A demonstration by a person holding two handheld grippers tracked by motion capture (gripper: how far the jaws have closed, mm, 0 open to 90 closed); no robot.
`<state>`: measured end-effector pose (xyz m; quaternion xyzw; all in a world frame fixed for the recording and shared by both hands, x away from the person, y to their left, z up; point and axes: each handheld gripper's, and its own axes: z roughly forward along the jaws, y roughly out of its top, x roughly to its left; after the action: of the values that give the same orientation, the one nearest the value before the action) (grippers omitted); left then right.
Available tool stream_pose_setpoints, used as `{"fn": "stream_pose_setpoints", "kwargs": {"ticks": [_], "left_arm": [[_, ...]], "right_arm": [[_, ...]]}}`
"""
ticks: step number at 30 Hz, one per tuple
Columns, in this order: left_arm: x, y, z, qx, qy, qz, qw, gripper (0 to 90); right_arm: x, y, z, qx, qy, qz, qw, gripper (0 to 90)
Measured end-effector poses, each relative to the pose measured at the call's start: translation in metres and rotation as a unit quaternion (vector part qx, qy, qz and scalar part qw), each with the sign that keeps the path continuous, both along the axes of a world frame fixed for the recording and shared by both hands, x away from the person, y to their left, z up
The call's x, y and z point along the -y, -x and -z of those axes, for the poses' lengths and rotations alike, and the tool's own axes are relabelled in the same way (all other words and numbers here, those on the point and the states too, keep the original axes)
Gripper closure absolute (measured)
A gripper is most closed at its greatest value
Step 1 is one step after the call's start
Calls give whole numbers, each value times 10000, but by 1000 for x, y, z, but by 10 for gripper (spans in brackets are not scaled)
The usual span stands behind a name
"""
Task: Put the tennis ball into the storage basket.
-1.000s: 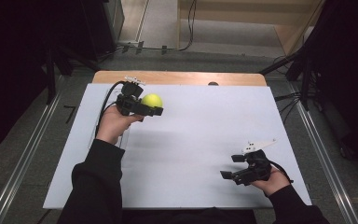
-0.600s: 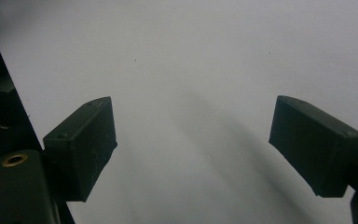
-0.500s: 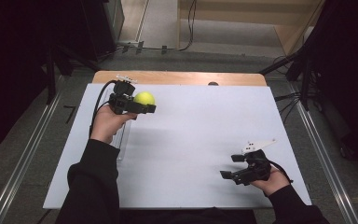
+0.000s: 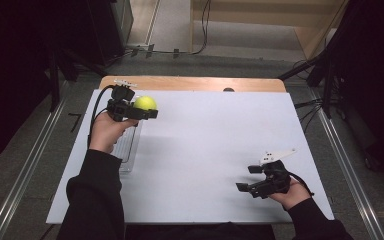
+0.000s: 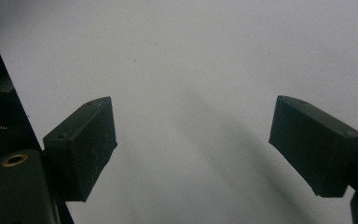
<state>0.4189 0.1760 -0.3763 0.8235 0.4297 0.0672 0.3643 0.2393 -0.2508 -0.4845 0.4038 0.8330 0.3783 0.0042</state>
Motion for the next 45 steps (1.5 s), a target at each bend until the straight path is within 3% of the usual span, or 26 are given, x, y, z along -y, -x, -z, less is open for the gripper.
{"fn": "stream_pose_setpoints", "kwargs": {"ticks": [28,38,41,45], "left_arm": [[-29,-3,3,100,-111,-619,9980,264],[-35,-4,3,175,-162,-889,9958,264],[-34,-4,4,222,-364,-979,9943,264],[-34,-5,6,232,-322,-1062,9936,264]], "right_arm": [[0,0,0,-13,-7,0,10000,126],[1,0,1,-6,-8,-7,10000,127],[1,0,1,-6,-5,-9,10000,126],[1,0,1,-11,-6,-6,10000,127]]}}
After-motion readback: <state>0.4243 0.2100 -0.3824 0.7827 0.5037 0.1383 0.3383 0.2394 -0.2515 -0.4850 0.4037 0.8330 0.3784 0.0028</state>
